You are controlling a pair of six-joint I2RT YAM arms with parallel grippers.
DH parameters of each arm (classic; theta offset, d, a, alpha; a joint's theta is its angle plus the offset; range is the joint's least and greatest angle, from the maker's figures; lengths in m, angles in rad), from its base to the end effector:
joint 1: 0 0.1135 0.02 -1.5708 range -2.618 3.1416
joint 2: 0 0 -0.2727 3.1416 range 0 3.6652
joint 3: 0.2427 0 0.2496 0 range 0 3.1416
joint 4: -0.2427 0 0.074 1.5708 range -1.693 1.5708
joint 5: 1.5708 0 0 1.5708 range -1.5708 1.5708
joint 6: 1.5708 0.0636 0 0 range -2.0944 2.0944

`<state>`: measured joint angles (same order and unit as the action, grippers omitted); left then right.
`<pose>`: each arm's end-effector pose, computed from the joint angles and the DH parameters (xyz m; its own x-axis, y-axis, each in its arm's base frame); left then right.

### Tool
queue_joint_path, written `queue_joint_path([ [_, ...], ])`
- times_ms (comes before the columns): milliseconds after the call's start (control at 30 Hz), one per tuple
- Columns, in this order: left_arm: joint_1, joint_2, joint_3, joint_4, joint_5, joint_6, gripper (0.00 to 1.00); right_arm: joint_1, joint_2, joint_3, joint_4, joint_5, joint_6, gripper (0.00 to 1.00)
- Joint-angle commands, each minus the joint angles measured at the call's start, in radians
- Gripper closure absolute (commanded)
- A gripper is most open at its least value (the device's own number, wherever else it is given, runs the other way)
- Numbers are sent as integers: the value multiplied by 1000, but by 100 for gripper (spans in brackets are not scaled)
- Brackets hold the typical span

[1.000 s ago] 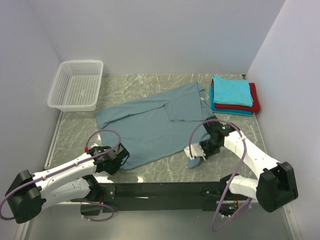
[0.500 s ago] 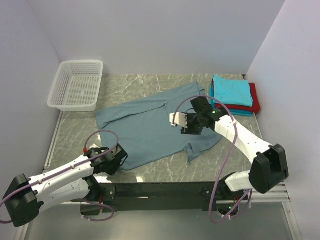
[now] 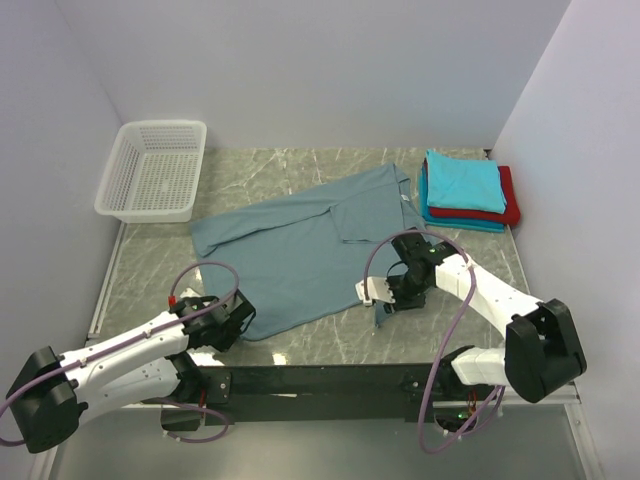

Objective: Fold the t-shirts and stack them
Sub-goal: Fold the tshirt

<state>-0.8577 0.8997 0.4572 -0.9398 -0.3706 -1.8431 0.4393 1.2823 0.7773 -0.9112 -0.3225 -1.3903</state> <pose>0.0959 -0.0757 0.1466 -0.4634 -0.8365 -0.2923 -0.7966 0.5378 -0.2762 0.1762 0.1051 0.1775 0.2797 -0.8995 -0.3357 -0.9601 -0.2630 -0.0953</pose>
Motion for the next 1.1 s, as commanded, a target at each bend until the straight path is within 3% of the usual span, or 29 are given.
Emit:
queue_joint_path([
  [0, 2, -18, -8, 3, -5, 2, 100, 6, 6, -1, 80, -43, -1, 59],
  [800, 3, 1, 5, 4, -8, 8, 100, 64, 144, -44, 222, -36, 85, 56],
  [1067, 3, -19, -2, -8, -7, 1, 99, 65, 63, -26, 173, 2, 80, 74],
])
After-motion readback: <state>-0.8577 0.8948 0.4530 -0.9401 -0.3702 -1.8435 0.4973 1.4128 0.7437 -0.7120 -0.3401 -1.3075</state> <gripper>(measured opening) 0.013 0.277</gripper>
